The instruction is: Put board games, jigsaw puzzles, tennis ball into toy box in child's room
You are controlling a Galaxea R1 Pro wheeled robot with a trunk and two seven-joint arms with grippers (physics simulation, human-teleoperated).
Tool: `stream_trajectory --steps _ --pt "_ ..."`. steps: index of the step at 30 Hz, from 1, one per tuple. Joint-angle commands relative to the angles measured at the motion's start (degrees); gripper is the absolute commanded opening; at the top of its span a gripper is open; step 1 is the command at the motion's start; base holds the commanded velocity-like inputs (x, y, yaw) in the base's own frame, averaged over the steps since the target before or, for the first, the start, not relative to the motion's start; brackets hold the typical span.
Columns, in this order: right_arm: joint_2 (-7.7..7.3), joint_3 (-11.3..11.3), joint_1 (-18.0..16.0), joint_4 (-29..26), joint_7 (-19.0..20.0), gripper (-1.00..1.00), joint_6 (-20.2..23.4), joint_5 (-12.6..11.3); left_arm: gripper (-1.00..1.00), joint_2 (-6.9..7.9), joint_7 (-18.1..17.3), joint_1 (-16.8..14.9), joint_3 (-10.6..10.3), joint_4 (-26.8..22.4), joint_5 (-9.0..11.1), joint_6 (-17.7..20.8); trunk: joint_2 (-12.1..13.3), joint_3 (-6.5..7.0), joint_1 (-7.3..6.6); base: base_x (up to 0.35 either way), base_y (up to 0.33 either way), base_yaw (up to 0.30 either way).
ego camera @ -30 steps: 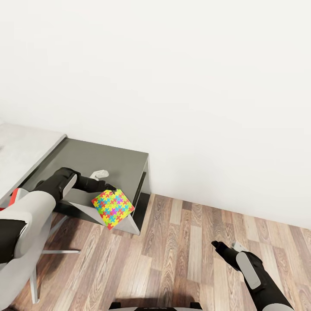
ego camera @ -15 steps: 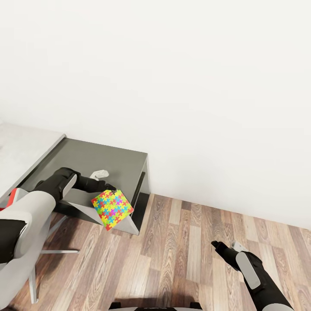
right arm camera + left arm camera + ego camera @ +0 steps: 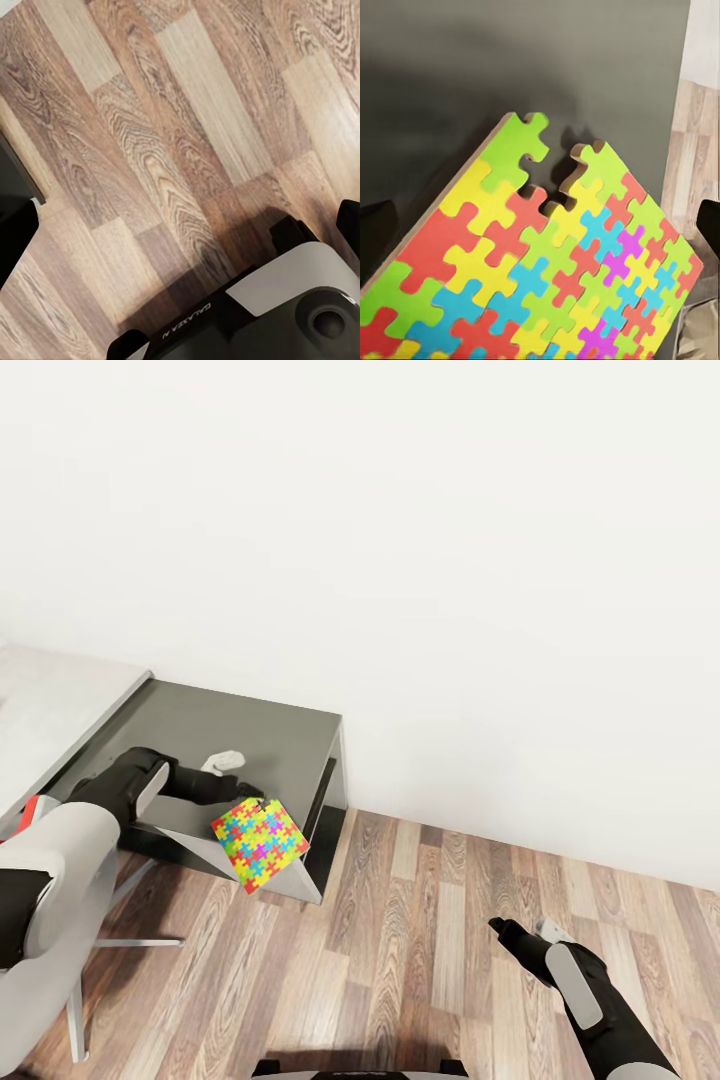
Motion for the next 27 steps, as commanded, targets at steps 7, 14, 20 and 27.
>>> stream_trajectory --steps 7,14,20,27 --pt "0.09 -0.1 0.0 -0.6 -0.5 1.00 0.1 -0.6 1.00 3.55 -12.6 0.0 -0.2 -0.5 0.6 0.2 -0.1 -0.09 0.03 0.000 0.000 0.000" --pt "0.20 -0.1 0.0 -1.7 -0.5 1.00 0.1 -0.6 1.00 7.19 -23.8 0.0 -0.3 -1.8 0.5 -1.6 -0.1 -0.09 0.03 0.000 0.000 0.000" --pt "0.20 -0.1 0.0 -1.9 -0.5 1.00 0.1 -0.6 1.00 9.94 -34.6 0.0 -0.3 -2.4 0.5 -2.1 -0.1 -0.09 0.03 0.000 0.000 0.000" --pt "0.57 -0.1 0.0 -2.0 -0.3 1.00 -0.1 -0.6 1.00 11.81 -44.0 0.0 -0.3 -2.6 0.5 -2.2 -0.1 -0.09 0.03 0.000 0.000 0.000"
